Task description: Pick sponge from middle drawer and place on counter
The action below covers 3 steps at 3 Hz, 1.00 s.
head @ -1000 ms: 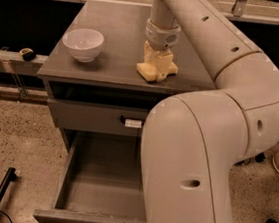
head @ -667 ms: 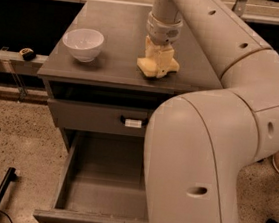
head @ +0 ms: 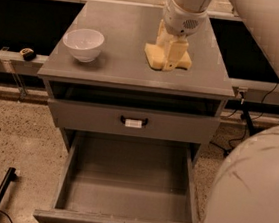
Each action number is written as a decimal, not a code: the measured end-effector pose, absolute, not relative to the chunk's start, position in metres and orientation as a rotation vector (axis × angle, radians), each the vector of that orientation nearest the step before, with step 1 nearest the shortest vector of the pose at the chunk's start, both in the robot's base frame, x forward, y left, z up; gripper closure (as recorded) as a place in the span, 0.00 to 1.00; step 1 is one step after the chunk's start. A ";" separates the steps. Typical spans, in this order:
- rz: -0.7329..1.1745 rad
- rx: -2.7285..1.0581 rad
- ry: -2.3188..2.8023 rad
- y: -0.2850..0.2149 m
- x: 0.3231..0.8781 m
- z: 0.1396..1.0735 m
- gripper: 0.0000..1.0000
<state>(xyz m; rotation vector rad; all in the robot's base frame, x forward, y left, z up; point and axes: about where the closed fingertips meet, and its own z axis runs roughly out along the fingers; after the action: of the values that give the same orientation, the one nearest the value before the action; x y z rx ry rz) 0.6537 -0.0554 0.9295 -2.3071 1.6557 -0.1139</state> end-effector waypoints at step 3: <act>0.218 -1.942 1.790 -0.057 0.590 0.894 1.00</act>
Offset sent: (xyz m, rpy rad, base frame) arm -0.0411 -0.0106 -0.0626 0.2482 0.1693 -0.1595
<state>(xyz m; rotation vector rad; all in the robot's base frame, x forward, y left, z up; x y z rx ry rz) 0.5900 -0.0574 0.8937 -1.9423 1.7901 0.2182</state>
